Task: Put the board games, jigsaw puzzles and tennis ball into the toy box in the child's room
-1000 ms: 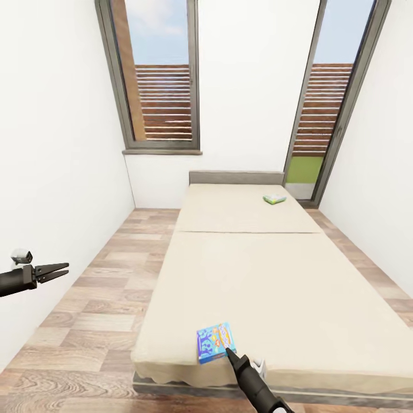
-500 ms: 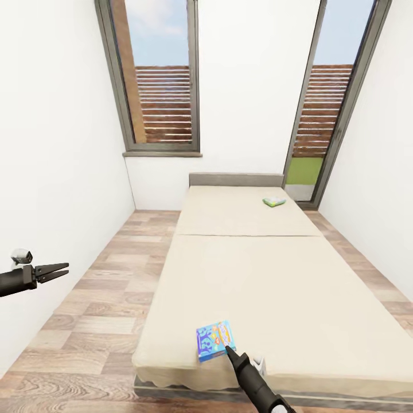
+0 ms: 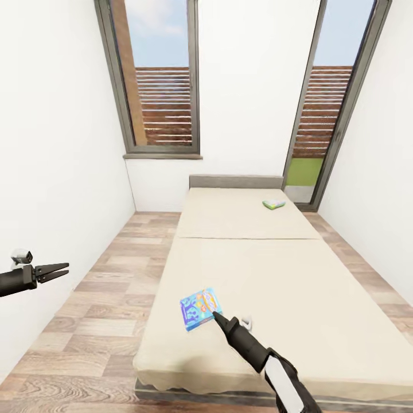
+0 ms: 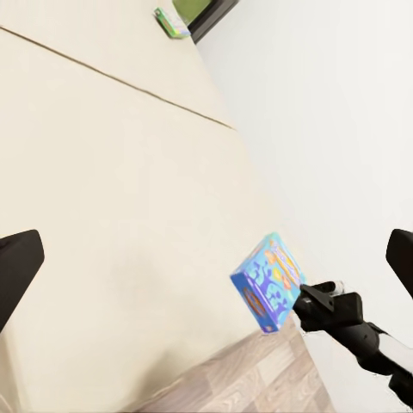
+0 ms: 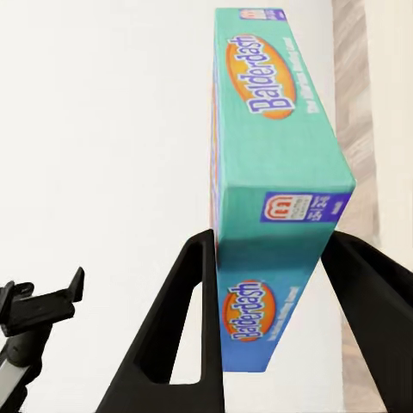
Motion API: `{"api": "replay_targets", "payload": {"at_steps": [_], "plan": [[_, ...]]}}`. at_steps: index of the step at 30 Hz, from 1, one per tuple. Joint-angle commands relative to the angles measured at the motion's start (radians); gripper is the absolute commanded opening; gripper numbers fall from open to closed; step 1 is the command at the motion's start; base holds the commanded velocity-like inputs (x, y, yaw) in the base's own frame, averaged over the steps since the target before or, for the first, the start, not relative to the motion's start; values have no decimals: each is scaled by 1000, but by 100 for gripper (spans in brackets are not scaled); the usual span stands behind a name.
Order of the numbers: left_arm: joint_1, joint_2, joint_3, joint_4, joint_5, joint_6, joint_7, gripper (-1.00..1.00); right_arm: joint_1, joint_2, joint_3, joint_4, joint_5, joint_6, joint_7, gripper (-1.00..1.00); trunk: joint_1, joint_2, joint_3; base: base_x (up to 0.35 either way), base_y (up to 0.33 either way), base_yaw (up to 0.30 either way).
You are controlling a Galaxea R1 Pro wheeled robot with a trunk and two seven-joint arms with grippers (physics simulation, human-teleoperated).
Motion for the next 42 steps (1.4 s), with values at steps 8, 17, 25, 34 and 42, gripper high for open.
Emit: {"api": "replay_targets", "payload": {"at_steps": [8,17,25,34,42], "plan": [[-1,-6,0,0,0,10,-4,100,-7,0,11,-133,-12,17,-17,-100,-31,56,24,0,0,0],[-1,-7,1,0,1,10,-4,100,-9,-5,84,-181,-20,58,-20,-100,-65,119,52,0,0,0],[-1,-8,0,0,1,10,-4,100,1,-12,62,-245,-30,105,-10,-100,-96,175,77,0,0,0],[-1,-10,0,0,1,10,-4,100,7,-5,46,-250,-40,104,6,-100,-131,238,106,0,0,0],[0,-9,0,0,1,10,-4,100,7,1,49,-251,-38,100,6,-100,-161,294,131,0,0,0]]}}
